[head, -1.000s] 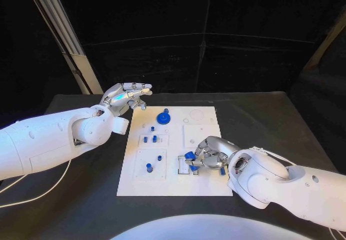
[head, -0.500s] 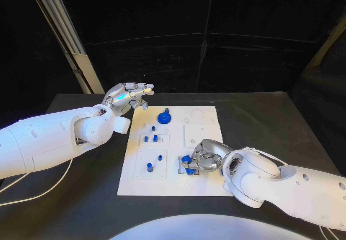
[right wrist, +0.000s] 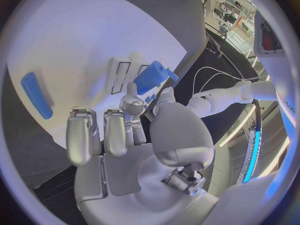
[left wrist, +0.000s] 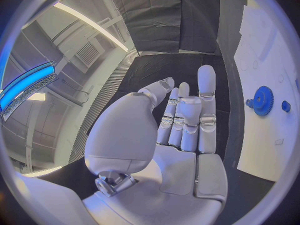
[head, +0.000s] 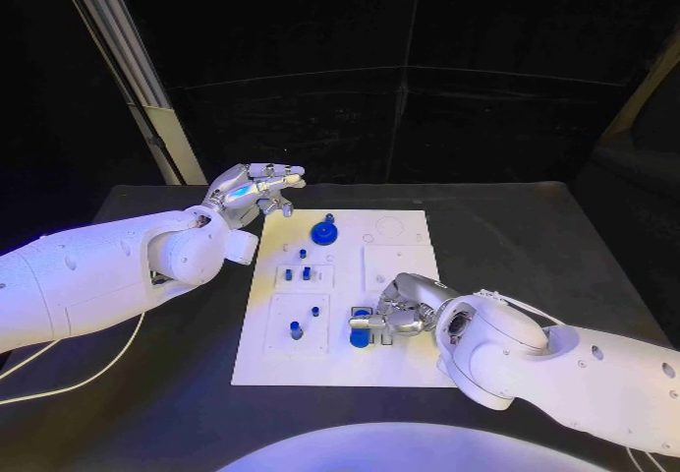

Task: Assemble the parts on the task board

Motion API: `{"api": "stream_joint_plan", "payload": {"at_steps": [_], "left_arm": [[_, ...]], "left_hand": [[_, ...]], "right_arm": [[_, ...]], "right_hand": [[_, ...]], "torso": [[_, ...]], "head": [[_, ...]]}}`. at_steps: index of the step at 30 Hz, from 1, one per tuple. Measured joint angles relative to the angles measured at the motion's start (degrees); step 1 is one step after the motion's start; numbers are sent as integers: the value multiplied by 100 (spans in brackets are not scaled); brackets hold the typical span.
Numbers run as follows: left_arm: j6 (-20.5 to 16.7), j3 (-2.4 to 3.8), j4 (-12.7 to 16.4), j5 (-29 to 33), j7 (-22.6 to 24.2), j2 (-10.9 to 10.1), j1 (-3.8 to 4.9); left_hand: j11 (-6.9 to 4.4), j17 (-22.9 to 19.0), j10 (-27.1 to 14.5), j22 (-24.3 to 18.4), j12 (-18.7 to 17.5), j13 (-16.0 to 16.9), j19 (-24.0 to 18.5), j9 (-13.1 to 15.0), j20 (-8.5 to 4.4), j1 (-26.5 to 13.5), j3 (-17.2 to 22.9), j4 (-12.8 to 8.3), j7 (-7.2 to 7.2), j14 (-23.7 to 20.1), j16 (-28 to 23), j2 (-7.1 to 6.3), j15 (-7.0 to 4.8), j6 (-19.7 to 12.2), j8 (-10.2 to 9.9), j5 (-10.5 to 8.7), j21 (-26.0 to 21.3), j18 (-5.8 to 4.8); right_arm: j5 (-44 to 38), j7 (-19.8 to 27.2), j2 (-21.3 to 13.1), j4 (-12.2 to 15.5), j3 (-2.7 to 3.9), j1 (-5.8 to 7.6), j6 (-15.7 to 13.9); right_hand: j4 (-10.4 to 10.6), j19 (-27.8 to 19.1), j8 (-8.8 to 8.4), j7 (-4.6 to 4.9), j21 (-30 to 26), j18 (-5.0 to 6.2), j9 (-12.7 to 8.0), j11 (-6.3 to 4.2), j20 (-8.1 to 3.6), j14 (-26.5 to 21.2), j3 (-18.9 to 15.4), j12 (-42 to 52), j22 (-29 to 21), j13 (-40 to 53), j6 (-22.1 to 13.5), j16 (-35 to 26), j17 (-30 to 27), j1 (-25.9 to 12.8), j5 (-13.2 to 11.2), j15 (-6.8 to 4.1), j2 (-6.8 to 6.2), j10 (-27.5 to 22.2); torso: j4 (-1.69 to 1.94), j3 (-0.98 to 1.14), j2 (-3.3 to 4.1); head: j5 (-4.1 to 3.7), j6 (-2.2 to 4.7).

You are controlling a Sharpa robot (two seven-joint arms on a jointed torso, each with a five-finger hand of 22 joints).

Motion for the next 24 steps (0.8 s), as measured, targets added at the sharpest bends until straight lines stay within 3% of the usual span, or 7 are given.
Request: {"api": "stream_joint_plan", "payload": {"at_steps": [3,6,9,14,20,24], "left_arm": [[4,0,3,0,-6,-5,0],[11,0,6,0,-16,-9,1],[23,0,10,0,-28,-11,1],[38,0,12,0,-42,-15,1],[49,0,12,0,-53,-19,1],[53,0,12,0,-57,-19,1]], "left_hand": [[21,0,-21,-8,23,0,0,0,0,-3,0,0,21,0,0,37,0,-21,0,0,0,0],[21,0,-21,-12,37,0,0,-5,0,6,0,0,21,0,0,59,0,-21,0,3,0,0],[21,0,-21,-12,37,0,0,-5,0,6,0,0,21,0,0,59,0,-21,0,23,0,-1],[20,0,-62,-11,37,0,0,-5,0,6,-16,-16,20,0,0,59,0,-21,0,23,0,-1],[20,1,-62,-11,37,0,0,-5,0,6,-16,-16,20,0,0,59,0,-21,0,23,0,0],[20,1,-62,-11,37,0,0,-4,0,6,-16,-16,20,0,0,59,0,-21,0,23,0,-1]], "right_arm": [[-71,-16,-2,0,0,0,-14],[-140,-31,-17,4,0,0,-28],[-196,-39,-36,23,0,0,-37],[-259,-27,-72,66,0,0,-47],[-302,18,-81,97,0,0,-45],[-326,39,-100,103,-1,0,-47]], "right_hand": [[4,-19,-28,20,-12,1,24,8,-19,0,283,-111,0,-58,-20,-30,-38,-327,0,0,-284,-8],[9,-19,-29,20,-25,1,40,-4,-19,0,451,-172,0,-85,-20,-43,-62,-407,0,0,-364,-20],[2,-20,-29,31,-25,1,56,7,-19,0,597,-195,0,-92,-32,-72,-65,-392,0,1,-350,-50],[-80,-19,-29,23,-25,1,98,7,-19,0,771,-195,0,-72,-58,-74,-62,209,236,1,-240,-50],[-462,-20,-29,23,-25,1,143,7,-19,0,918,-217,0,-36,-58,-74,-33,1202,618,1,-156,-49],[-593,-20,-29,23,-24,1,155,7,-19,0,978,-260,0,-30,-58,-74,-25,1458,595,1,-64,-49]], "torso": [[-1,0,-1],[-2,1,-1],[-5,2,-3],[-8,4,-3],[-8,6,-3],[-5,5,-3]], "head": [[8,-1],[10,-2],[17,-2],[19,-2],[4,-3],[-2,-5]]}}
